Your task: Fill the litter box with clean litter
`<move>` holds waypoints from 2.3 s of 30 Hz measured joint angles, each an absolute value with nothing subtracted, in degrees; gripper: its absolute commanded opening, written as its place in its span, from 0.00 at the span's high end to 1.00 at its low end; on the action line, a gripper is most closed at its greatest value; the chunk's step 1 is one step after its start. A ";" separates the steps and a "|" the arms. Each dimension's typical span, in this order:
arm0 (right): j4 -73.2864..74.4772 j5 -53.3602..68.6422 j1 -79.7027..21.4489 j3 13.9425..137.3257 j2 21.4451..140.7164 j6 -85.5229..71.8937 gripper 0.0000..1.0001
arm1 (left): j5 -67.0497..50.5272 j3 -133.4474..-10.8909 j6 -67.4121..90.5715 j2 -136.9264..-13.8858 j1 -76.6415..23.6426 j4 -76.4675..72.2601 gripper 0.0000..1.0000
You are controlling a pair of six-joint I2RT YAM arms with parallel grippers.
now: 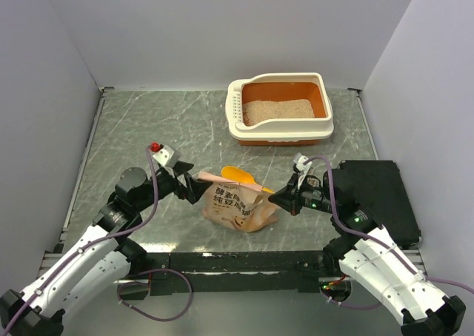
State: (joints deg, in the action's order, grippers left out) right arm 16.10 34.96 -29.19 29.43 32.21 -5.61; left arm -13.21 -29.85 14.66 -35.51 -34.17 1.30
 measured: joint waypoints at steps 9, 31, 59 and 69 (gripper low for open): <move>14.90 37.01 -29.19 28.38 31.94 -6.98 1.00 | -36.40 -29.23 17.34 -43.24 -29.80 -6.61 0.07; 15.18 35.35 -27.20 26.92 29.78 -14.22 1.00 | -38.41 -31.97 16.34 -46.87 -28.86 0.71 0.99; 16.73 49.34 -26.52 27.16 38.13 -24.97 1.00 | -31.20 -38.54 15.94 -41.21 -27.11 21.87 0.99; 22.17 50.76 -25.71 30.15 39.88 -31.22 1.00 | -31.22 -47.22 23.73 -50.41 -26.06 32.08 0.99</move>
State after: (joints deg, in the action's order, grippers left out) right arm 22.17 50.76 -25.71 30.15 39.88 -31.22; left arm -31.22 -47.22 23.73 -50.41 -26.06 32.08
